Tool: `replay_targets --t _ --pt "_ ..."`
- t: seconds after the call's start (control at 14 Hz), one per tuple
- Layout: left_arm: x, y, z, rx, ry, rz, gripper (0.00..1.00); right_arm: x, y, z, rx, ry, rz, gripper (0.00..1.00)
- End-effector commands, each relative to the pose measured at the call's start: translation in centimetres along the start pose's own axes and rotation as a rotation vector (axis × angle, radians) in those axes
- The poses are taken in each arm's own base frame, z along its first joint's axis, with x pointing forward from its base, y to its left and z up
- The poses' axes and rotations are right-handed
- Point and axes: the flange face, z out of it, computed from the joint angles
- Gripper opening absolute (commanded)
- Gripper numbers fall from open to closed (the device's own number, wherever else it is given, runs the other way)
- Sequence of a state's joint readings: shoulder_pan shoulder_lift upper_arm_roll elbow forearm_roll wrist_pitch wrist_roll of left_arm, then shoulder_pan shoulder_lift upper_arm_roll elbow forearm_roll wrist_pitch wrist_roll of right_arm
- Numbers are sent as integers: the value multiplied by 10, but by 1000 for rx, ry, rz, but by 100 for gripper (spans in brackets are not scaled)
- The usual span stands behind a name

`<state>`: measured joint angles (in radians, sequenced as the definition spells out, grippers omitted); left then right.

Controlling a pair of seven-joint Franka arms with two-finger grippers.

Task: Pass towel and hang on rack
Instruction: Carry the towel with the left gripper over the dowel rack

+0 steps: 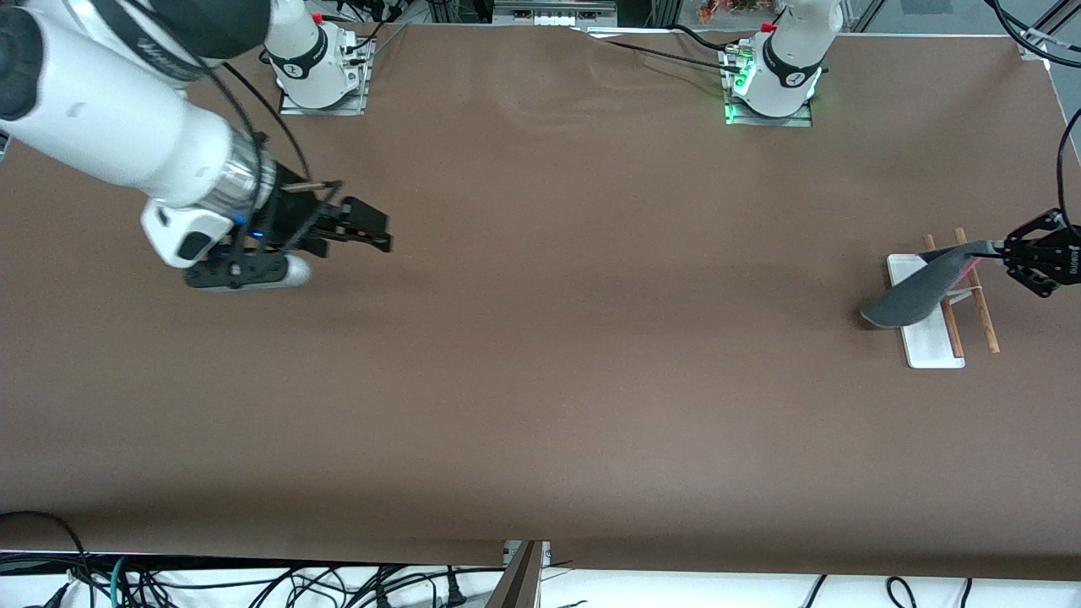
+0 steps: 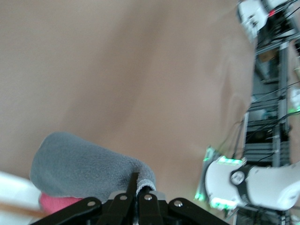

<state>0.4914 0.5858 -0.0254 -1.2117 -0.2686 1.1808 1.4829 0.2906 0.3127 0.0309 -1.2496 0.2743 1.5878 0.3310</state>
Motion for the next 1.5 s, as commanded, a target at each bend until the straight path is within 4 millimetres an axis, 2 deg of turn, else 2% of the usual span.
replay_targets --t 0.0,0.14,0.21,0.5,0.71,0.93,1.07,1.14,1.21,1.36,1.43 --pt "-28 -16 -12 76 -82 22 0 -19 51 -19 -71 -40 -42 100" --pt "-49 -19 -20 119 -145 -14 0 -15 83 -24 -102 -55 -80 100" --pt "-59 -21 -25 145 -160 -30 0 -14 100 -20 -135 -67 -119 100" --pt "-100 -47 -35 290 -233 -28 0 -10 144 -32 -262 -58 -208 100" --pt "-118 -83 -8 296 -239 16 0 -2 194 -45 -308 -46 -119 100" --pt "-124 -94 3 289 -242 16 0 -2 207 -44 -305 -54 -94 100" --pt "-137 -99 9 289 -238 5 0 -2 217 -46 -303 -53 -77 100" --pt "-141 -102 13 283 -234 -2 9 -3 217 -47 -306 -52 -77 100" --pt "-143 -103 15 286 -224 -7 97 -5 210 -44 -311 -60 -70 100" --pt "-167 -103 16 286 -180 -35 100 -5 202 -41 -316 -56 -35 100" --pt "-168 -103 13 292 -176 -36 100 -6 201 -41 -319 -56 -33 100"
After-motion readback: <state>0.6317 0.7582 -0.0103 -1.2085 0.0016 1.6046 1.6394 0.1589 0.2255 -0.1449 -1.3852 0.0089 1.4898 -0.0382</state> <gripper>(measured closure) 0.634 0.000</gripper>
